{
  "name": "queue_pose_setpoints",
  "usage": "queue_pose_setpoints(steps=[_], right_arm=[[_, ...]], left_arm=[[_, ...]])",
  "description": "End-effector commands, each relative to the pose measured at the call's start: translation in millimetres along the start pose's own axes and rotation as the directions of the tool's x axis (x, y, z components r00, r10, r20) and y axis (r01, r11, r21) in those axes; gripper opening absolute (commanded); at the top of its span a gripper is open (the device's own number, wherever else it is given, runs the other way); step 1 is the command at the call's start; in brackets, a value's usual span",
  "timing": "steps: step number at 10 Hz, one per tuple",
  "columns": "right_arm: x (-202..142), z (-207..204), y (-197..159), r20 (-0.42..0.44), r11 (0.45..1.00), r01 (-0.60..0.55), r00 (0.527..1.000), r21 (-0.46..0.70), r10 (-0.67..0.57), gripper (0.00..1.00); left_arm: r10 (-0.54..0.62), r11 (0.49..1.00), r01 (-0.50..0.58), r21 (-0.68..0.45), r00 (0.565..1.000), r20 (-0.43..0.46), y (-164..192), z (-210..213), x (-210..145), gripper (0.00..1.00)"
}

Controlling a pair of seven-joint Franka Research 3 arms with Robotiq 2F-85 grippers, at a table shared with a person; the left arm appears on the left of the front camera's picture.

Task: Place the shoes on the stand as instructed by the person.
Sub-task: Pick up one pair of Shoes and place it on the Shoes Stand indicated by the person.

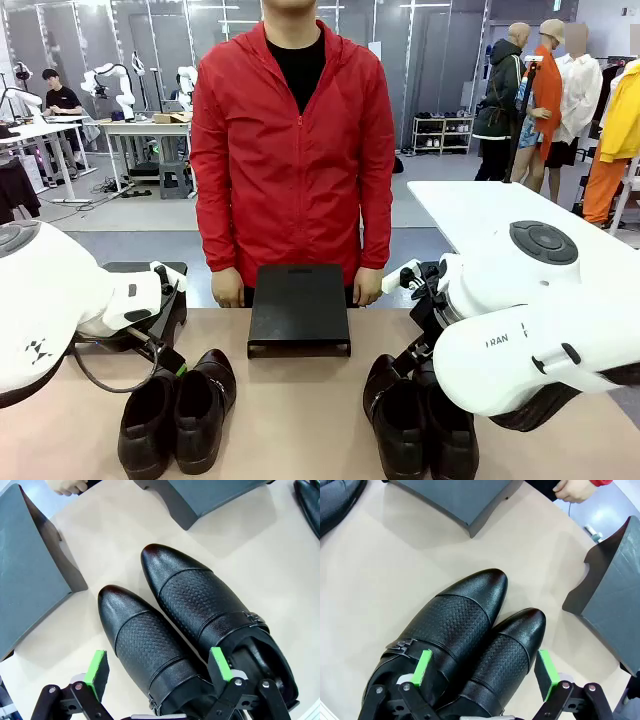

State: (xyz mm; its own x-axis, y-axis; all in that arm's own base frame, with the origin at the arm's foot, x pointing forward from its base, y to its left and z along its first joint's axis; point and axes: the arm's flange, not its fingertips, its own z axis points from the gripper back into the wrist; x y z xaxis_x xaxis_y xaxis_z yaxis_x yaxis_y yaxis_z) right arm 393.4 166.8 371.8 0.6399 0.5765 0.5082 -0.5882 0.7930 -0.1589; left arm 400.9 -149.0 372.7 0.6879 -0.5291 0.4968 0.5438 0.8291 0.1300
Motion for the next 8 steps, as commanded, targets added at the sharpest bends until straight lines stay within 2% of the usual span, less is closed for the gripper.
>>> queue_pose_setpoints(steps=[1,8], right_arm=[[0.0,0.0,0.0,0.000,1.000,0.000,1.000,0.000,0.000,1.00],[0.0,0.0,0.0,0.000,1.000,0.000,1.000,0.000,0.000,1.00]], left_arm=[[-0.001,1.000,0.001,0.000,1.000,0.000,-0.3,0.0,0.1,1.00],[-0.001,1.000,0.001,0.000,1.000,0.000,-0.3,0.0,0.1,1.00]])
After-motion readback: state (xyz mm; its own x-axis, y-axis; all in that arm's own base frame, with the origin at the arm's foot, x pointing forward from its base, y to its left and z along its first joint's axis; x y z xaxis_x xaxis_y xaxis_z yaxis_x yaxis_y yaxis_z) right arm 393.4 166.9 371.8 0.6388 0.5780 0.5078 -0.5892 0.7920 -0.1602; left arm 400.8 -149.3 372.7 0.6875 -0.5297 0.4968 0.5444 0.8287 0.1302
